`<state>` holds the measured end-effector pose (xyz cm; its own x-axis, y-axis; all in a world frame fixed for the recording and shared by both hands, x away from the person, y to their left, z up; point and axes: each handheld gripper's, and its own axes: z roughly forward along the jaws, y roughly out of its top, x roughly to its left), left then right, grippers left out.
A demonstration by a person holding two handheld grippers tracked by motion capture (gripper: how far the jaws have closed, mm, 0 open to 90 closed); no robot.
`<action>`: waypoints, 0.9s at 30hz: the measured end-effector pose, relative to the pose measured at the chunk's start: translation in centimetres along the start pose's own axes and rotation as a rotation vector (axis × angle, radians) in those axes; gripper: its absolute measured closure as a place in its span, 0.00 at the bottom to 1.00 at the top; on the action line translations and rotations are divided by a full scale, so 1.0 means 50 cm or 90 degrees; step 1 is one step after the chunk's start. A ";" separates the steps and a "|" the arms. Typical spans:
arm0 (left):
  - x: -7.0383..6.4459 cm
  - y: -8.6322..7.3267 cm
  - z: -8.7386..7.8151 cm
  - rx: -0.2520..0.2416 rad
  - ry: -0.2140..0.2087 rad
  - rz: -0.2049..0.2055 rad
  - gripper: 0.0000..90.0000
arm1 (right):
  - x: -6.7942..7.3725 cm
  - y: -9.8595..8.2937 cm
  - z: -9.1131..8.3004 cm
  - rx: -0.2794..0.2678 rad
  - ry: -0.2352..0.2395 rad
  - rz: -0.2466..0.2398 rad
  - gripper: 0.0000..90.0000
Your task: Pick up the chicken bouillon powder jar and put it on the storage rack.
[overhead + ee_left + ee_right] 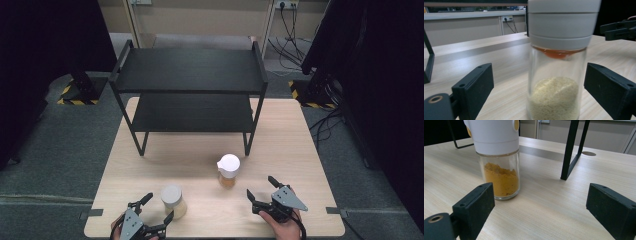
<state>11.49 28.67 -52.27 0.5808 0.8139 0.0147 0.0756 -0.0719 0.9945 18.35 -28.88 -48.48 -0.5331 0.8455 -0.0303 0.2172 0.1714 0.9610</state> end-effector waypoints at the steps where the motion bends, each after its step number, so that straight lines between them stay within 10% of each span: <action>1: -0.002 0.001 0.000 0.002 -0.002 0.003 0.09 | 0.000 0.000 0.000 0.001 0.000 -0.002 0.09; 27: -0.015 0.039 0.032 -0.045 -0.013 0.024 0.17 | 0.000 0.001 0.000 0.002 -0.002 0.007 0.09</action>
<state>12.49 26.97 -50.48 0.5982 0.7997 0.0516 -0.0034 -0.0619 0.9981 18.38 -28.87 -48.44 -0.5282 0.8489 -0.0208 0.2249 0.1634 0.9606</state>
